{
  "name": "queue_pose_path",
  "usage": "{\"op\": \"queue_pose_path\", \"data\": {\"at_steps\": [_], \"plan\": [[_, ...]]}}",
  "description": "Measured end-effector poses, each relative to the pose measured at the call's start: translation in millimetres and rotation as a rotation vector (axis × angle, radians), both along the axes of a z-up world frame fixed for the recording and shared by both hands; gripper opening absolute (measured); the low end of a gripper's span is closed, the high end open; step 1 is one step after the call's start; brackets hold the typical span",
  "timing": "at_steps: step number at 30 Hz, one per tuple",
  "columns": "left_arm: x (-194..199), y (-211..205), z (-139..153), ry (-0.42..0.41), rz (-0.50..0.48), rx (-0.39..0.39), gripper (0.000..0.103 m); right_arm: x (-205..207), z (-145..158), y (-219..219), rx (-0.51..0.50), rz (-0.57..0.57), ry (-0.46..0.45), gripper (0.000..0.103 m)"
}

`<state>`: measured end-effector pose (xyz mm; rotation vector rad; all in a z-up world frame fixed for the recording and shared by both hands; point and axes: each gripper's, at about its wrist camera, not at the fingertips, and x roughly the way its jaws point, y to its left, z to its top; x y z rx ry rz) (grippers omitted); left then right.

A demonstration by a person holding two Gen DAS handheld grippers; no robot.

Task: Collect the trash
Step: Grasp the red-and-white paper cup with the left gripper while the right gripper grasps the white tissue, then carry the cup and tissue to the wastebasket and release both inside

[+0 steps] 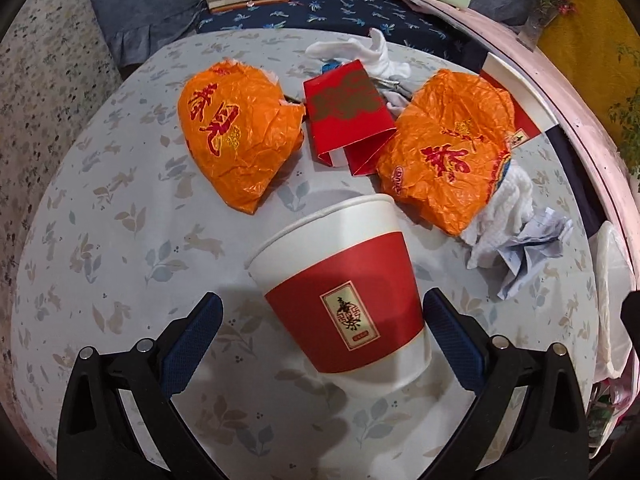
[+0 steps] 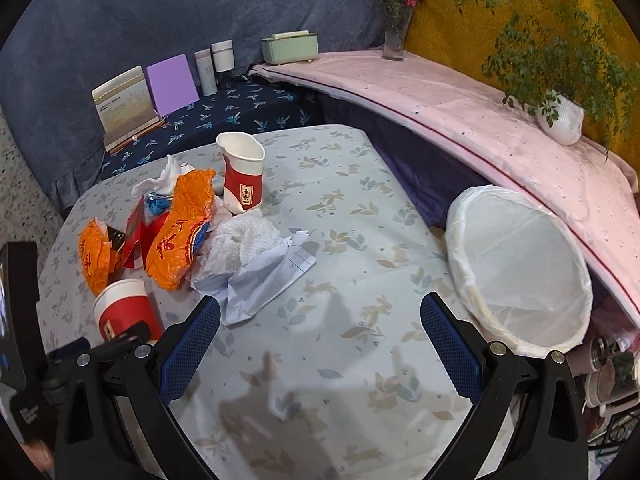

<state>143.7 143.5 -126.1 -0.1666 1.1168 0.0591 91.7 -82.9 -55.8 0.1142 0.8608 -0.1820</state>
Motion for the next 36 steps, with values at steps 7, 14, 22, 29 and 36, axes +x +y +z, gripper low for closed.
{"op": "queue_pose_path", "data": {"at_steps": [7,14,22,29,36], "plan": [[8,3,-5,0.024,-0.017,-0.048,0.082,38,-16,-1,0.115,-0.034,0.034,0.09],[8,10,-3,0.019,-0.017,-0.083,0.075,65,-37,5,0.162,-0.05,0.085,0.066],[3,8,3,-0.002,-0.039,-0.07,0.073,70,-56,15,0.19,-0.016,0.131,0.025],[-8,-2,22,-0.062,-0.074,-0.052,0.073,55,-33,10,0.181,-0.017,0.069,0.021],[-18,-26,50,-0.127,-0.151,-0.062,0.073,36,2,-12,0.162,-0.055,-0.015,0.021]]}}
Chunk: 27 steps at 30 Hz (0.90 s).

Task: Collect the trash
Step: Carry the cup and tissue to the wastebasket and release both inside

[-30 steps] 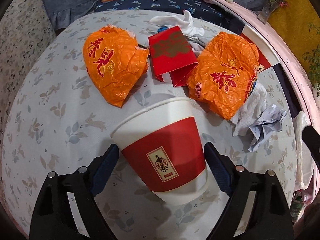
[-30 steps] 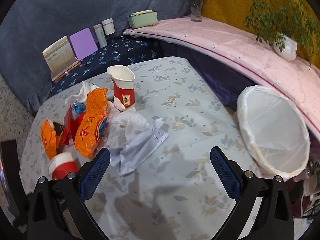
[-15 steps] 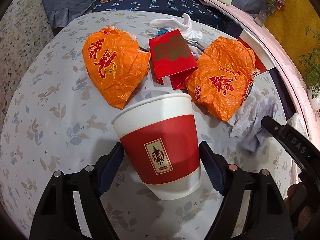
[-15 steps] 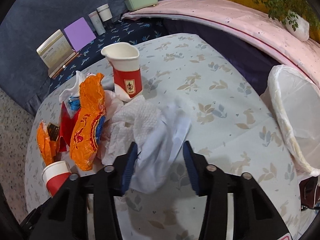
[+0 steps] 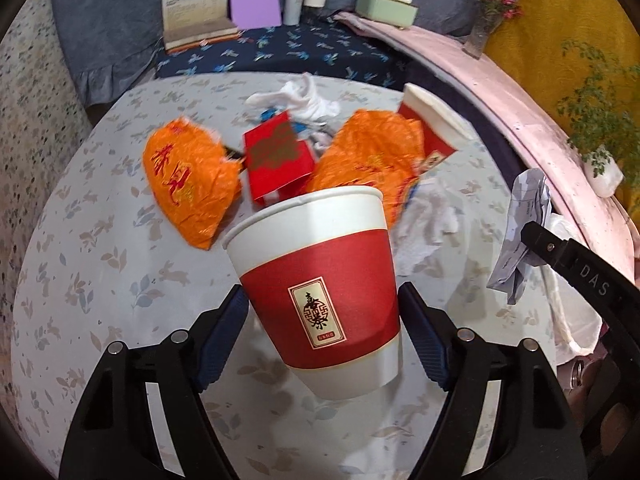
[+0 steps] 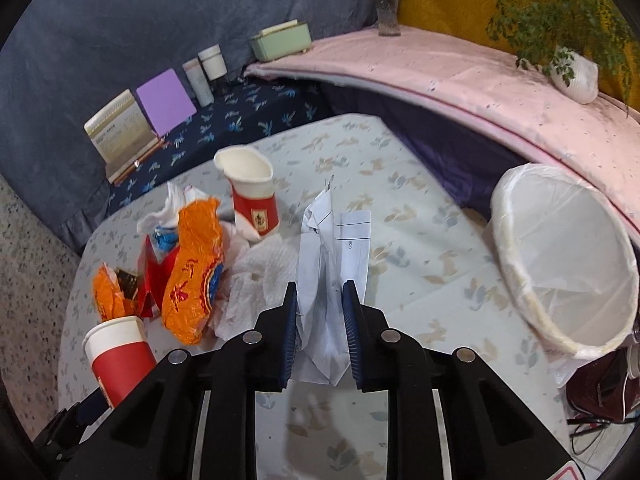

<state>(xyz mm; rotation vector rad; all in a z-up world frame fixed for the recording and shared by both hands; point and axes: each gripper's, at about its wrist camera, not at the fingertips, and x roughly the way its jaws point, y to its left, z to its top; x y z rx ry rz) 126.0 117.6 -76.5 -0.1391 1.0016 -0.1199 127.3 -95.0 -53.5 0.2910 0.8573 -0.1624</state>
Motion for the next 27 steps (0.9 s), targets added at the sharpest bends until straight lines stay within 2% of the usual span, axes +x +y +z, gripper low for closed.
{"op": "queue_pose_path", "data": {"at_steps": [13,27], "plan": [[-13,-91,40,-0.103,-0.203,0.011,0.073,-53,39,-81,-0.028,-0.159,-0.096,0.021],[-29,-230,51,-0.161,-0.557,-0.039,0.073,-110,38,-196,-0.054,-0.383,-0.1,0.021]]}}
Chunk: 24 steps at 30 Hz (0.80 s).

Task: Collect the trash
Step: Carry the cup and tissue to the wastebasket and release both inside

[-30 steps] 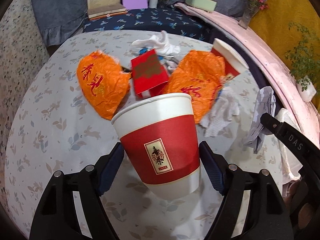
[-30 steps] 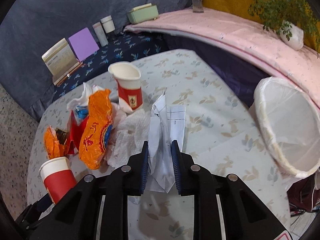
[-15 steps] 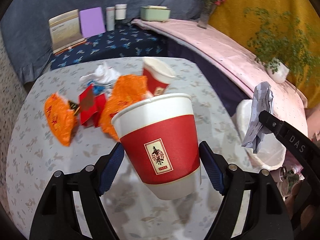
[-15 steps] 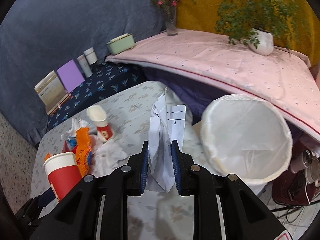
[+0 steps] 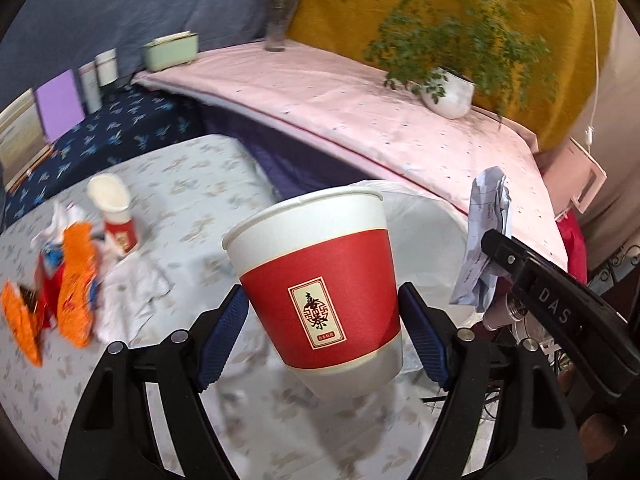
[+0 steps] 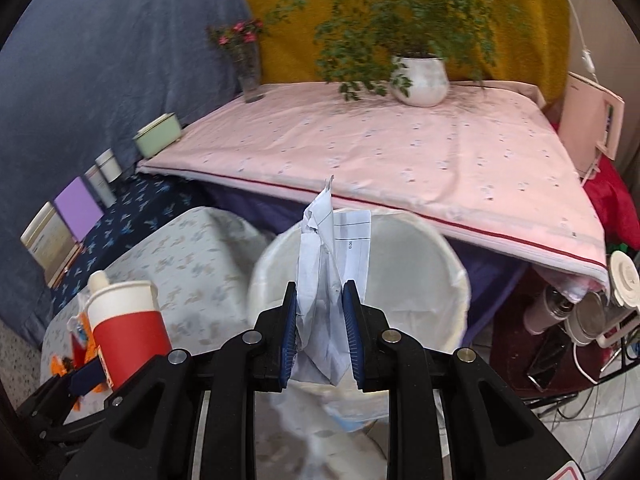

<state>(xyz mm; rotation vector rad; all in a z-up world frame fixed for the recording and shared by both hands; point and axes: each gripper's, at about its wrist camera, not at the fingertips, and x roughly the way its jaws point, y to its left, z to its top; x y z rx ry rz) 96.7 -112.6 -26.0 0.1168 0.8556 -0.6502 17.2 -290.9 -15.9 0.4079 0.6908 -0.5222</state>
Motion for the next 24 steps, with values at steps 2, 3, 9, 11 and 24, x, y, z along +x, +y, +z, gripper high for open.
{"op": "queue_pose_path", "data": {"at_steps": [2,3,9,11,24], "plan": [[2,-16,-2,-0.002,-0.046,0.0,0.073,-4,0,-13,-0.002,-0.023,0.0,0.021],[3,-24,-3,0.002,-0.064,-0.005,0.074,-5,0,-18,-0.004,-0.032,-0.001,0.022],[14,-62,-14,0.027,-0.16,-0.036,0.075,-6,-5,-45,-0.001,-0.076,0.002,0.022],[18,-72,-17,0.028,-0.189,-0.041,0.076,-2,-5,-50,-0.001,-0.081,0.004,0.022],[42,-52,-22,0.03,-0.102,-0.063,0.091,26,-10,-49,0.004,-0.056,0.002,0.028]]}}
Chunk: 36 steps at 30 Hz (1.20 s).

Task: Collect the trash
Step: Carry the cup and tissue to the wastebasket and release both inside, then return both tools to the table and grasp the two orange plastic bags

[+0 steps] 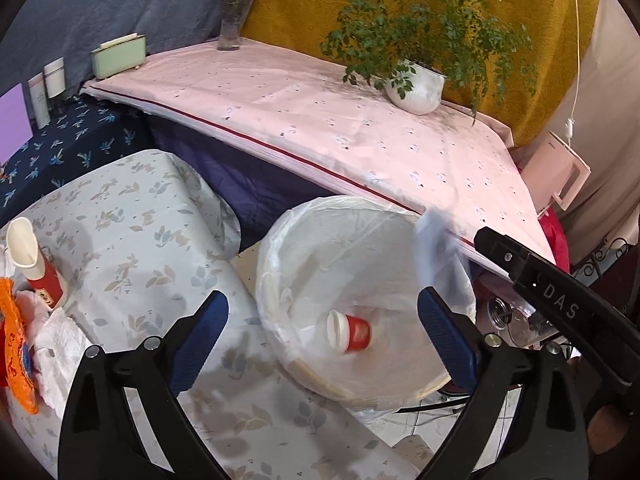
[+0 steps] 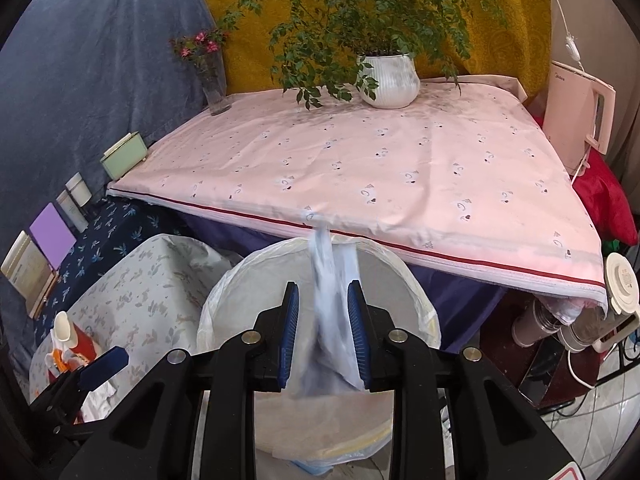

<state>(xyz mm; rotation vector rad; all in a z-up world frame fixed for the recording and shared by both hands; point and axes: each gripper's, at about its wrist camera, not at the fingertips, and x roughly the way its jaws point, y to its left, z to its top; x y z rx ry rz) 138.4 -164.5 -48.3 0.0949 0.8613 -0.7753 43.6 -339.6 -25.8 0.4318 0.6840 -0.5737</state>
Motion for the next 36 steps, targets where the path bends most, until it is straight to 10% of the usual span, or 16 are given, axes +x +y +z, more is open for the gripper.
{"op": "queue_pose_path", "data": {"at_steps": [36], "plan": [[31,259,11,0.0,0.654,0.053,0.095,41,36,183,-0.039,0.35,-0.045,0.044]]}}
